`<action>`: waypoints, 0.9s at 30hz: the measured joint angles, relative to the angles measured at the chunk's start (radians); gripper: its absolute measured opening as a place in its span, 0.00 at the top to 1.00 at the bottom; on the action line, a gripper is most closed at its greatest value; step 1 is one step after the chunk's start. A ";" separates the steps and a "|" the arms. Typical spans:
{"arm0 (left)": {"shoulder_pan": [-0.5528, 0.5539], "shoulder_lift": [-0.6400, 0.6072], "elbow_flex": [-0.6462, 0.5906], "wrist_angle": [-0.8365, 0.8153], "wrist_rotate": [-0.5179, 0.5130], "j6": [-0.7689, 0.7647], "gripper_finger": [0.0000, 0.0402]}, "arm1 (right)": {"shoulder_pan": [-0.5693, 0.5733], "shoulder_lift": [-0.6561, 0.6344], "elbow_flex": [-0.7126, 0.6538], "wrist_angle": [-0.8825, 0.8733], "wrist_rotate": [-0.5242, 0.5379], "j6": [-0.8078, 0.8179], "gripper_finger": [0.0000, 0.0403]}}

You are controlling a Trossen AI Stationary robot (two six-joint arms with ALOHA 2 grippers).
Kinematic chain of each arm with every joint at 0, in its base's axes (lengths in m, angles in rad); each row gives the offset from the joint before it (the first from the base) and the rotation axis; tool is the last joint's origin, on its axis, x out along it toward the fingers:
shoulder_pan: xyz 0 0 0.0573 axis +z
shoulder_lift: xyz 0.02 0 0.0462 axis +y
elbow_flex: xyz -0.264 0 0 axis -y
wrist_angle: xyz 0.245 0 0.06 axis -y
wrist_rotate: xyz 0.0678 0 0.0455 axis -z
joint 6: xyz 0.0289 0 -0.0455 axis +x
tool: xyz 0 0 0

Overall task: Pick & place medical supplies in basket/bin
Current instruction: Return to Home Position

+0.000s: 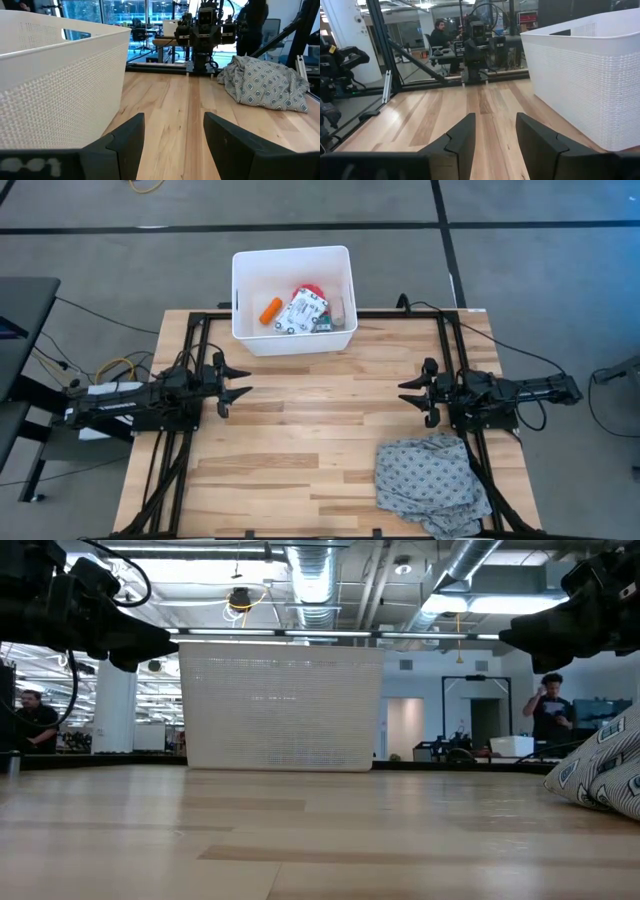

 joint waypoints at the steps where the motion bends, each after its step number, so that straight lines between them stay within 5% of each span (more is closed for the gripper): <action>1: 0.000 0.000 0.000 0.000 0.000 0.002 0.52 | 0.000 0.000 0.000 0.000 0.000 0.000 0.67; 27: 0.000 0.000 -0.001 0.000 -0.001 0.004 0.52 | 0.000 0.000 0.000 0.002 0.001 0.000 0.67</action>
